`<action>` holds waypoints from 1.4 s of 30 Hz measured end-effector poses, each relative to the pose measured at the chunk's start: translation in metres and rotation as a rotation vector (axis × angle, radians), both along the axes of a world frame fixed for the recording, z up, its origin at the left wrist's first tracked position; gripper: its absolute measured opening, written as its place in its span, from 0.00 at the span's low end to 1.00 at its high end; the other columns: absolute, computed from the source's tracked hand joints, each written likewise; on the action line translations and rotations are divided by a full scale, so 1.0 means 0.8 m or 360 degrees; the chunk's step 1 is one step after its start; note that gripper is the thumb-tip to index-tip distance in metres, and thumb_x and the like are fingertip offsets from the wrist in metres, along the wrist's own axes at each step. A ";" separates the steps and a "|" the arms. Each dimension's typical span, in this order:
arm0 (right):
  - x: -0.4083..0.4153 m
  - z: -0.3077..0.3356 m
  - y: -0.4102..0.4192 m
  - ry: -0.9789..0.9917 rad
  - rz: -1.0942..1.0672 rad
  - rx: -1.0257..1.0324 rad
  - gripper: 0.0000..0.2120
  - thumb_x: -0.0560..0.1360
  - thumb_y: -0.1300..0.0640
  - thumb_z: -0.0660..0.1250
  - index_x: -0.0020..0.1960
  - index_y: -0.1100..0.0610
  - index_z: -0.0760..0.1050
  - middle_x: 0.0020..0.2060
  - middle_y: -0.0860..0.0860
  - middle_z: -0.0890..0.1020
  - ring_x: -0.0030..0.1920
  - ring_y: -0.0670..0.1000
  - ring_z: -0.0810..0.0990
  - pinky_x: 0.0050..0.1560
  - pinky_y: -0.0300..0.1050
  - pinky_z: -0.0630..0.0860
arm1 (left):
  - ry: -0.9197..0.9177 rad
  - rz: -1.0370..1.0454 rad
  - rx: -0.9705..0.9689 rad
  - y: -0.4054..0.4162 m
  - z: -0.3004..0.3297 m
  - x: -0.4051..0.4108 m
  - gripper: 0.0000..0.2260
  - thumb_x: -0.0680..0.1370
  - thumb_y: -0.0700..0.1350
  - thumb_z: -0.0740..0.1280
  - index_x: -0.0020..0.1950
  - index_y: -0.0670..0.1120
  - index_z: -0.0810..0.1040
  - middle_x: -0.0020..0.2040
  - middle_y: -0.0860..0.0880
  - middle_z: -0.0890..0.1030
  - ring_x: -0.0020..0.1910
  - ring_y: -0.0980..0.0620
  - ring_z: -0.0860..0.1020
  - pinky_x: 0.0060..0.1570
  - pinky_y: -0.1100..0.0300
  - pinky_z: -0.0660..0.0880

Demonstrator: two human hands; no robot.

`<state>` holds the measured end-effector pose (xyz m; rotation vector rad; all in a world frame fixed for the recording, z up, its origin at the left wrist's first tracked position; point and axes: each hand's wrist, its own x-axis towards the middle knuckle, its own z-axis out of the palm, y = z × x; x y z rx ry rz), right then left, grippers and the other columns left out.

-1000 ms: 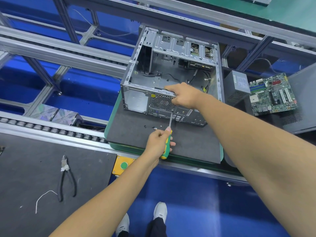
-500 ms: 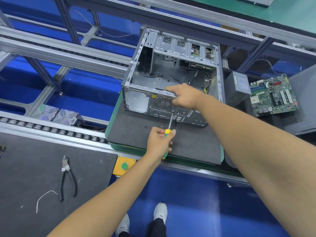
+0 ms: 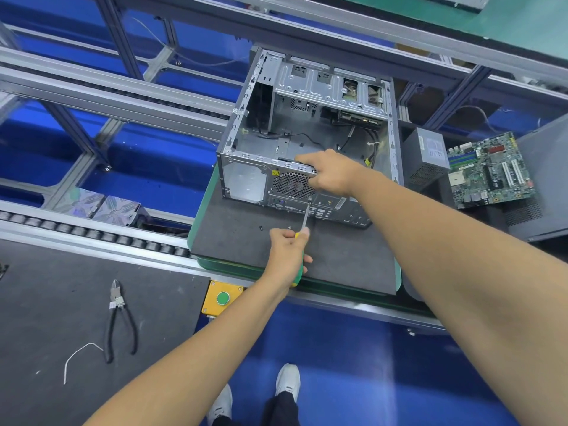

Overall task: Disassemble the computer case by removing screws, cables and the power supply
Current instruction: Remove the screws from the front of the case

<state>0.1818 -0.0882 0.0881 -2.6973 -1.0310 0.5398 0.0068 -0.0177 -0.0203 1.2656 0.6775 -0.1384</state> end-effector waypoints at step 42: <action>0.000 -0.001 -0.002 0.0025 0.0007 0.0013 0.12 0.71 0.62 0.64 0.50 0.48 0.68 0.28 0.53 0.68 0.29 0.52 0.64 0.31 0.47 0.59 | -0.0034 0.0085 0.0049 0.002 -0.010 -0.009 0.15 0.79 0.52 0.74 0.51 0.44 0.71 0.45 0.46 0.79 0.32 0.55 0.81 0.30 0.59 0.78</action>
